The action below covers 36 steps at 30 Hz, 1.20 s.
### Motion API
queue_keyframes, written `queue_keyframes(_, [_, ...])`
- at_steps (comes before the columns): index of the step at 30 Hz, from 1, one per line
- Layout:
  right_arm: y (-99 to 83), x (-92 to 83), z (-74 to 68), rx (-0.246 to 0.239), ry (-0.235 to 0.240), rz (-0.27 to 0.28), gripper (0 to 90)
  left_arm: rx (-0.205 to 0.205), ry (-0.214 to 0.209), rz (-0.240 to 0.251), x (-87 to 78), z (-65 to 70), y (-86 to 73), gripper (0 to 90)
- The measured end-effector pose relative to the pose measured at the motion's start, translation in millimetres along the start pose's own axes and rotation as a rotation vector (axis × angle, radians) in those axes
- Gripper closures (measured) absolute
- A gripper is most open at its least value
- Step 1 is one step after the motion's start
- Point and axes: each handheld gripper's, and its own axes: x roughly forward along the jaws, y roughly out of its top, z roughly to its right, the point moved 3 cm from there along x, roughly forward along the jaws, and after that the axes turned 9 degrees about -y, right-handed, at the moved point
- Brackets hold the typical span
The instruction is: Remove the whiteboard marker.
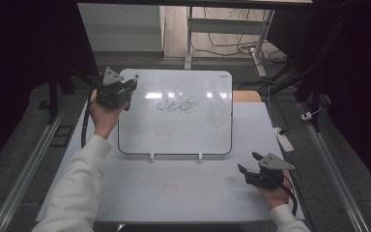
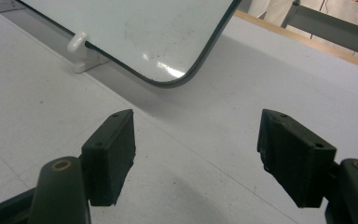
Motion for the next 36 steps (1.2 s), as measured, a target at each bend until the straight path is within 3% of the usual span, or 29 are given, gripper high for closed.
queue_keyframes(11, [1.4, 0.3, -1.1, 0.007, 0.022, 0.025, 27.4, 0.035, -0.176, 0.034, -18.4, 49.5, -30.1, 81.8])
queue_keyframes(22, [5.0, 0.5, -3.7, 0.035, 0.088, 0.015, 27.9, 0.063, -0.317, 0.064, -24.8, 98.2, -48.9, 81.8])
queue_keyframes(28, [8.1, 0.6, -8.5, 0.037, 0.129, 0.003, 28.7, 0.057, -0.391, 0.067, -19.0, 115.5, -56.3, 81.7])
queue_keyframes(36, [11.5, 0.8, -14.2, 0.049, 0.170, -0.014, 29.3, 0.060, -0.467, 0.035, 4.2, 140.6, -65.8, 81.8])
